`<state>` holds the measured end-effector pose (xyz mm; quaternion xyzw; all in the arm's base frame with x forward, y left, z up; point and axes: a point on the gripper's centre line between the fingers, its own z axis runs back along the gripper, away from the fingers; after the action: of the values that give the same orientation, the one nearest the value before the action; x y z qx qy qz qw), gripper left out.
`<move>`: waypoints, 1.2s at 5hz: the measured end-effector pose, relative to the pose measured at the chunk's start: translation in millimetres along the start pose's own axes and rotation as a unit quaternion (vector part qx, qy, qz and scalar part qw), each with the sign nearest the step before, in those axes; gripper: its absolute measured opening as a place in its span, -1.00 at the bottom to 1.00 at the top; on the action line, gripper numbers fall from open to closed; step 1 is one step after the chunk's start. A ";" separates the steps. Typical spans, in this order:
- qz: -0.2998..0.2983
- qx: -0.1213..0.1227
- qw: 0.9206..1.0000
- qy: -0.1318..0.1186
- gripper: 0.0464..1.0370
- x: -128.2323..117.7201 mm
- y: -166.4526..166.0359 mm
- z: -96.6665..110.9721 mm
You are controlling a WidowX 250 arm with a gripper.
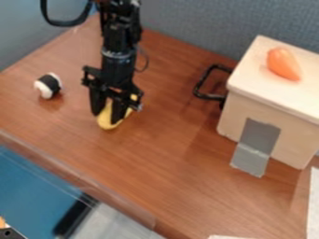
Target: Moved the maize to the top side of the table
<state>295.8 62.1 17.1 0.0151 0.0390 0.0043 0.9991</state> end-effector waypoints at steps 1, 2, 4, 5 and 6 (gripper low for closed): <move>0.002 -0.009 1.000 -0.002 -0.14 5.0 1.5 1.7; 0.007 -0.016 1.000 -0.017 -0.14 16.7 4.7 13.6; 0.023 -0.021 0.997 -0.071 -0.14 66.7 16.5 41.5; 0.031 -0.010 0.997 -0.071 -0.14 96.6 26.3 37.8; 0.041 0.000 0.997 -0.062 -0.14 120.6 35.1 32.4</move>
<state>418.3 97.4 41.1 0.0171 -0.0235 0.0448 0.9986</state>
